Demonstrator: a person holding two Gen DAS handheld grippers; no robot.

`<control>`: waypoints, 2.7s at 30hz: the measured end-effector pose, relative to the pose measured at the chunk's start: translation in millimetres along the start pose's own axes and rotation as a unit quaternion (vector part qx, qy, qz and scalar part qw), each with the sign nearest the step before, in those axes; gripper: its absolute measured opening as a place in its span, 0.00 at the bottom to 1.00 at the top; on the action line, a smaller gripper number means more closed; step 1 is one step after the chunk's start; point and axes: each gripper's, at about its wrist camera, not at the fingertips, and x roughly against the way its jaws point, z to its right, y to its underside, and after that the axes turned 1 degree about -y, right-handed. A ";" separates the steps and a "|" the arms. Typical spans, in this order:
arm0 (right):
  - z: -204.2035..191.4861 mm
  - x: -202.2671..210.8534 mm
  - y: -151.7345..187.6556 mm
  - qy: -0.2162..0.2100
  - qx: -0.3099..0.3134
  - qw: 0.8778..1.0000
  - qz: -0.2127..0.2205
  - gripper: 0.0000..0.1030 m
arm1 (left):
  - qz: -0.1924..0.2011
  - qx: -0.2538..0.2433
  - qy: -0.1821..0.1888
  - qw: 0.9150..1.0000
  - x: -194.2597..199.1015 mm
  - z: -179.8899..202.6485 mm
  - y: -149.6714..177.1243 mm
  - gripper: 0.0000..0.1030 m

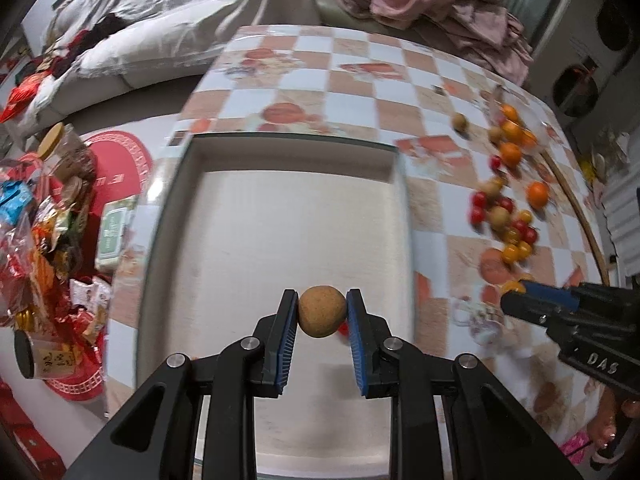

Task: Organize fruits
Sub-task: 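Carry the brown fruit and yellow tomato over the white tray, then open both grippers to release the fruits into the tray, then grasp a red tomato with the left gripper while the right grasps a brown fruit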

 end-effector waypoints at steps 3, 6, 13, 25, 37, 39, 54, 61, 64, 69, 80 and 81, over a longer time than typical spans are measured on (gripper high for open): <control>-20.7 -10.9 -18.7 -0.010 0.018 1.000 0.002 0.22 | 0.000 0.020 -0.012 1.000 -7.7 -21.0 -5.5 0.25; -40.1 -26.1 -39.0 -0.020 0.034 0.999 -0.002 0.22 | -0.001 0.033 -0.024 0.999 -19.3 -38.5 -12.1 0.25; -71.8 -63.8 -76.0 -0.028 0.058 0.998 -0.015 0.21 | -0.017 0.037 -0.042 0.998 -52.9 -57.4 -23.5 0.25; -85.1 -111.0 -99.4 -0.002 0.073 0.997 -0.038 0.22 | -0.037 0.029 -0.053 0.997 -76.2 -57.3 -23.9 0.26; -79.5 -111.0 -100.2 0.004 0.069 0.997 -0.045 0.50 | -0.035 0.024 -0.068 0.997 -72.9 -60.7 -22.6 0.70; -78.8 -98.5 -99.7 -0.012 0.062 0.998 -0.030 0.63 | -0.036 0.024 -0.069 0.997 -70.4 -59.8 -22.2 0.70; 22.4 -18.3 -41.6 0.127 -0.037 0.989 0.060 0.78 | -0.014 -0.019 -0.042 0.999 -35.7 -2.9 -31.5 0.70; 60.1 -4.4 -7.6 0.133 -0.076 0.987 0.043 0.78 | -0.007 -0.063 -0.006 0.998 -24.7 49.9 -39.0 0.70; 68.3 -1.0 5.8 0.135 -0.078 0.987 0.034 0.78 | -0.008 -0.078 0.009 0.997 -25.2 71.9 -42.4 0.70; 80.9 2.9 23.7 0.127 -0.089 0.988 0.027 0.78 | -0.014 -0.102 0.031 0.994 -33.3 105.7 -47.5 0.70; 88.7 1.6 39.3 0.098 -0.082 0.991 0.023 0.78 | -0.032 -0.119 0.040 0.992 -69.2 155.0 -57.8 0.70; 88.8 1.0 39.6 0.096 -0.082 0.992 0.023 0.78 | -0.033 -0.120 0.037 0.992 -72.4 156.2 -58.4 0.70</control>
